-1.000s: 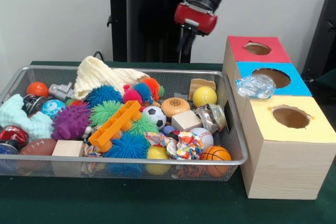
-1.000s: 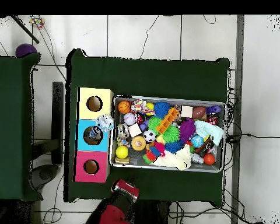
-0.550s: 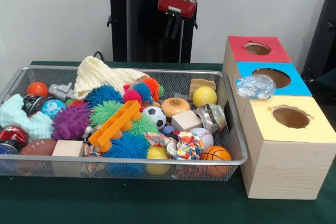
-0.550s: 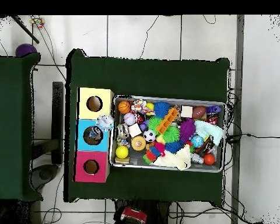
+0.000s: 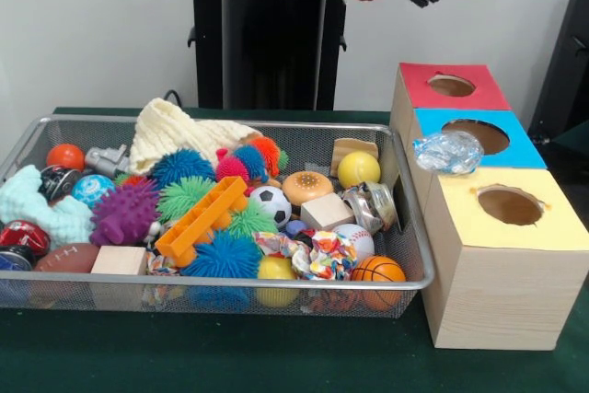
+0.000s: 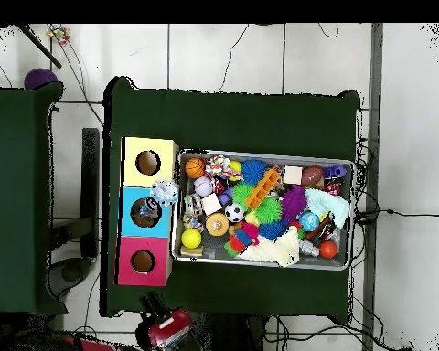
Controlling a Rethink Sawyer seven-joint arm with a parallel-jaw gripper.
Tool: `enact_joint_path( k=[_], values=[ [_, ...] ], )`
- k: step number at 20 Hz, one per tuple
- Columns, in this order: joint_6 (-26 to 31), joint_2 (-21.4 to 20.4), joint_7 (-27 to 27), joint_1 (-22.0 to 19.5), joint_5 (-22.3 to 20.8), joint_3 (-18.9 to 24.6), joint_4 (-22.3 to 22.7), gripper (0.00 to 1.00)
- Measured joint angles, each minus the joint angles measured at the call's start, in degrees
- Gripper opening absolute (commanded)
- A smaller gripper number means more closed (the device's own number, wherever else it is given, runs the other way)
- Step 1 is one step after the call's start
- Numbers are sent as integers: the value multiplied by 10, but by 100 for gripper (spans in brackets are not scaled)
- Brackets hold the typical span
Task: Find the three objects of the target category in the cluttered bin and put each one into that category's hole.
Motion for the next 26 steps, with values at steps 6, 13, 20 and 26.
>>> enact_joint_path(
  k=[6, 13, 20, 26],
  values=[
    [118, 31, 0, -65, -74, -70, -9, 0],
    [318, 13, 0, -172, -179, -102, 8, 0],
    [671, -97, 27, -182, -319, -65, -32, 0],
    [1001, -255, 90, -196, -484, 37, -61, 0]
  ],
)
